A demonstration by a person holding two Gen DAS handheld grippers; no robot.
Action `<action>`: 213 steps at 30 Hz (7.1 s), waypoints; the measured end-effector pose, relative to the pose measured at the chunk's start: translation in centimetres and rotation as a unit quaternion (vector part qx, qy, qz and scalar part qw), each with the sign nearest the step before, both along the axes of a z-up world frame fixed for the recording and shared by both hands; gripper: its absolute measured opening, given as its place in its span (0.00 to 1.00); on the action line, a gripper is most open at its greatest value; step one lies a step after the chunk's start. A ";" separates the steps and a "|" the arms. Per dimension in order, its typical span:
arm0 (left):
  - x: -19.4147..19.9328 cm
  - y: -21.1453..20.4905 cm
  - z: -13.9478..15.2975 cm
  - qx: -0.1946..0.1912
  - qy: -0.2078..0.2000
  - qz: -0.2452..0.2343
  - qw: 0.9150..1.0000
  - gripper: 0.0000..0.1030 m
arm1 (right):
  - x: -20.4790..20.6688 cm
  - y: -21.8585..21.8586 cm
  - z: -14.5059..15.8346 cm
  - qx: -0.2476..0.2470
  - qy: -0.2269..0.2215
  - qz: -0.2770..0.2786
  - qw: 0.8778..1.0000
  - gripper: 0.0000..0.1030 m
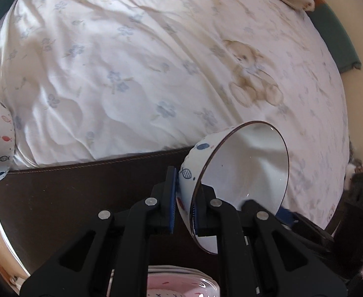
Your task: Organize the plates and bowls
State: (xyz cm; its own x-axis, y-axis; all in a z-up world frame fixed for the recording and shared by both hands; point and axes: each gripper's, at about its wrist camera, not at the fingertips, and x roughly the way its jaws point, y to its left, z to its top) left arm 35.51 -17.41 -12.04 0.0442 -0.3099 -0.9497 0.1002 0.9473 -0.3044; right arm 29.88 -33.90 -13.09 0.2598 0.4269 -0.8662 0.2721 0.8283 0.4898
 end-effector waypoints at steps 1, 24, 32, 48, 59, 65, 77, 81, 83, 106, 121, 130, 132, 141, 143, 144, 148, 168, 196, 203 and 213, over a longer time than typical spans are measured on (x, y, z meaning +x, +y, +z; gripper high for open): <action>0.0 -0.2 0.1 -0.001 0.000 0.000 1.000 0.08 | 0.0 0.1 -0.3 0.002 0.005 0.002 1.000 0.44; -6.5 3.2 7.4 0.089 -0.086 0.013 0.992 0.04 | -2.6 4.3 4.6 -0.020 -0.057 0.062 0.996 0.18; -10.9 5.7 9.9 0.095 -0.108 0.034 0.989 0.05 | -5.1 6.2 8.0 -0.014 -0.096 0.096 0.991 0.18; -20.2 9.1 11.0 0.088 -0.129 0.056 0.986 0.06 | -13.5 10.1 9.8 -0.043 -0.131 0.162 0.977 0.18; -21.8 9.2 9.5 0.103 -0.167 0.018 0.980 0.06 | -15.7 10.9 8.0 -0.046 -0.125 0.163 0.977 0.18; -20.9 10.4 6.7 0.076 -0.133 0.036 0.988 0.06 | -15.5 12.4 6.3 -0.085 -0.115 0.180 0.973 0.18; -19.8 11.1 5.4 0.052 -0.119 0.053 0.990 0.06 | -14.3 12.6 3.9 -0.084 -0.078 0.173 0.978 0.17; -19.6 11.5 5.2 0.036 -0.112 0.061 0.991 0.06 | -14.2 12.0 3.9 -0.056 -0.061 0.161 0.983 0.19; -19.6 11.5 5.4 0.040 -0.117 0.060 0.991 0.06 | -14.1 11.9 3.9 -0.051 -0.055 0.160 0.984 0.20; -20.0 10.8 5.6 0.045 -0.118 0.048 0.991 0.06 | -14.6 10.0 6.4 -0.040 -0.065 0.149 0.986 0.22; -19.7 11.1 5.9 0.045 -0.115 0.053 0.991 0.08 | -14.5 8.5 5.2 0.031 -0.022 0.117 0.992 0.13; -20.1 10.3 6.6 0.086 -0.145 0.030 0.985 0.13 | -14.3 8.5 5.6 0.024 -0.037 0.117 0.992 0.16; -20.3 10.2 6.8 0.092 -0.151 0.027 0.984 0.13 | -14.3 8.7 6.6 0.000 -0.060 0.120 0.991 0.16; -20.1 11.6 7.8 0.049 -0.161 0.059 0.984 0.13 | -13.5 7.5 6.8 0.034 -0.078 0.097 0.992 0.16; -19.9 11.5 7.7 0.049 -0.159 0.058 0.984 0.13 | -13.4 7.5 6.6 0.045 -0.073 0.096 0.992 0.16; -19.8 11.5 7.7 0.049 -0.158 0.058 0.984 0.13 | -13.4 7.7 6.5 0.046 -0.070 0.097 0.992 0.16; -19.6 11.4 7.6 0.043 -0.156 0.058 0.985 0.12 | -13.1 8.4 6.1 0.025 -0.067 0.105 0.992 0.16; -17.6 10.7 6.6 0.031 -0.131 0.059 0.989 0.11 | -11.3 7.4 4.8 0.053 -0.060 0.082 0.993 0.17; -17.5 13.1 11.1 0.119 -0.223 0.088 0.964 0.64 | -10.7 8.4 9.4 0.016 -0.119 0.115 0.986 0.17; -14.4 17.7 10.3 0.148 -0.211 0.138 0.956 0.68 | -6.4 10.8 10.8 -0.017 -0.109 0.129 0.986 0.57; -8.6 28.6 7.7 0.115 -0.176 0.266 0.941 0.68 | 1.1 18.5 10.3 -0.041 -0.088 0.156 0.983 0.74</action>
